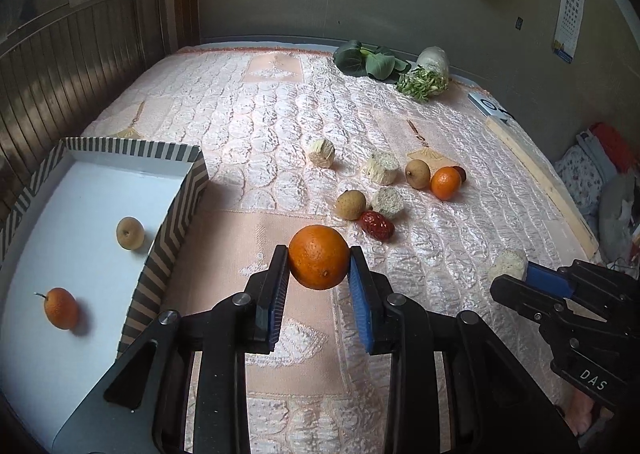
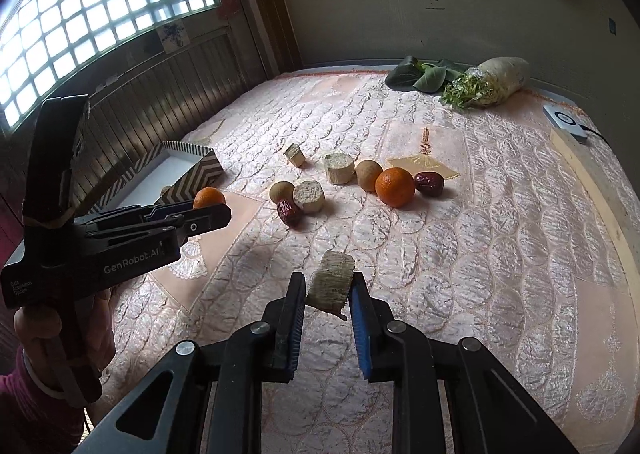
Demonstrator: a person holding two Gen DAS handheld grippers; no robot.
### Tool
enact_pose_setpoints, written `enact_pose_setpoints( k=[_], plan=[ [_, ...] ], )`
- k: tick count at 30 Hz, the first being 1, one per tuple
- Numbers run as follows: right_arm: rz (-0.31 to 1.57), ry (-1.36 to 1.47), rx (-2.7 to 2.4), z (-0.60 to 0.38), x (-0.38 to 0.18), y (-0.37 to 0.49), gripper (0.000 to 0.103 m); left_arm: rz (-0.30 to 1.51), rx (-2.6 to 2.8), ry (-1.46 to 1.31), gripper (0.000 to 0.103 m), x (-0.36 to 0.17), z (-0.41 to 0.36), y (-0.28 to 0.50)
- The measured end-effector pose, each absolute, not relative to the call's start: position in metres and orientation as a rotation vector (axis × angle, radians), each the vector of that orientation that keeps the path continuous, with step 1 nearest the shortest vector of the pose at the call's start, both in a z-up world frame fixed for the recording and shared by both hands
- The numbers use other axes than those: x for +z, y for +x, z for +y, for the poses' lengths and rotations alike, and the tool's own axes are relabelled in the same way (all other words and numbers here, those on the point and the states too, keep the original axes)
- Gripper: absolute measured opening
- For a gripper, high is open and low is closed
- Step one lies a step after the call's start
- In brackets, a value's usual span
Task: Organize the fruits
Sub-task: 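Carry the orange and beige block over the white tray with both tools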
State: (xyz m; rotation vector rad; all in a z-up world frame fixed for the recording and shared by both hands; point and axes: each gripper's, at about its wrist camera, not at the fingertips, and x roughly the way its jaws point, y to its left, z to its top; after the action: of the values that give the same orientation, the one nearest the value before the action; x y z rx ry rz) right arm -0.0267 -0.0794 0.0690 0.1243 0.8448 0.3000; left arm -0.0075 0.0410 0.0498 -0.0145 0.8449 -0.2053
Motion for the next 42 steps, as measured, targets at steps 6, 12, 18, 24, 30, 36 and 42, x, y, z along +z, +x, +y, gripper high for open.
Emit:
enact_pose_setpoints(
  k=[6,12,18,24,30,36,42],
  plan=[
    [0.832,0.102,0.345,-0.054,0.077,-0.024,0.021,0.816,-0.116,-0.011,0.028,0.062,0.066,-0.023],
    [0.821,0.084,0.391,-0.028,0.083,-0.019,0.021,0.797,-0.047,-0.005,0.028,0.07,0.093,-0.035],
    [0.817,0.062,0.433,-0.001,0.087,-0.015,0.021,0.787,0.016,-0.01,0.028,0.079,0.119,-0.045],
    [0.811,0.047,0.473,0.023,0.092,-0.012,0.021,0.779,0.07,-0.018,0.028,0.082,0.144,-0.05],
    [0.81,0.038,0.499,0.041,0.093,-0.009,0.021,0.777,0.104,-0.022,0.028,0.082,0.159,-0.055],
    [0.816,0.028,0.53,0.059,0.092,-0.003,0.021,0.781,0.127,-0.028,0.028,0.079,0.171,-0.057],
    [0.826,0.018,0.554,0.076,0.092,0.003,0.021,0.797,0.151,-0.045,0.028,0.076,0.187,-0.054]
  ],
)
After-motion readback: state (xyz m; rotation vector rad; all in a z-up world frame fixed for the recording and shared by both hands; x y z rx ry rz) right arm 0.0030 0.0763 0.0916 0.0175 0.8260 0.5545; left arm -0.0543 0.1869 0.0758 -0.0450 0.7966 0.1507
